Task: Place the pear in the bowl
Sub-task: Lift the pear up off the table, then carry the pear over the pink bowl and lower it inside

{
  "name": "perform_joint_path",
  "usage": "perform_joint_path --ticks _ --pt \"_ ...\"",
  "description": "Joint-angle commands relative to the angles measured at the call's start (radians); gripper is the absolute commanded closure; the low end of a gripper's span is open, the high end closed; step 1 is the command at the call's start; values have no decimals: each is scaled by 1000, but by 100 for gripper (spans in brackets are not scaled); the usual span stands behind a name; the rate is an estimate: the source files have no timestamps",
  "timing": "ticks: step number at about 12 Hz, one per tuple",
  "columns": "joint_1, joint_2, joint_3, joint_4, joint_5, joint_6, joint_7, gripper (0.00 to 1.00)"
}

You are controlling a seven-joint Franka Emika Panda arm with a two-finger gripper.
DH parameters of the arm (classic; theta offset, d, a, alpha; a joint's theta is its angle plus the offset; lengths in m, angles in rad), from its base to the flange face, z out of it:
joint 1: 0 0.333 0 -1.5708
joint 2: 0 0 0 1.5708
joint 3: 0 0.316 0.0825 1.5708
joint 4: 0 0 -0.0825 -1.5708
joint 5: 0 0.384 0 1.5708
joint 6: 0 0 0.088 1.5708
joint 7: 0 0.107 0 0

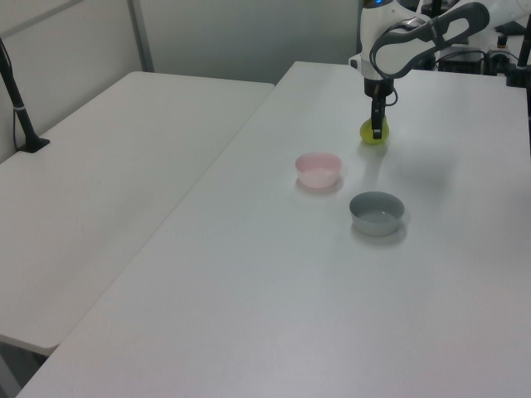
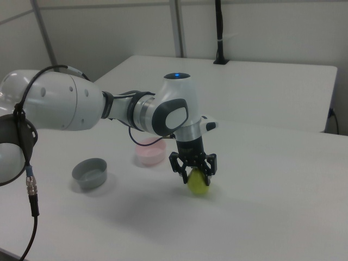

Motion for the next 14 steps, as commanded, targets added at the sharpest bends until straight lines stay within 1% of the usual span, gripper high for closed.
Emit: perform_joint_path --ticks 1,3,5,7,9,10,12,13,14 --pt "8 -38 -4 -15 -14 13 -1 45" --pt "9 -89 2 8 -6 -50 0 45" --pt "42 -95 2 65 0 -134 6 45" --pt "52 -110 2 103 2 -151 75 45" --pt "66 -147 6 110 5 -167 107 45" --pt "71 -175 6 111 23 -187 109 45" --pt "80 -234 2 113 95 -222 109 45" --pt "85 -253 2 111 115 -243 109 45" --pt "89 -265 6 111 120 -262 112 45"
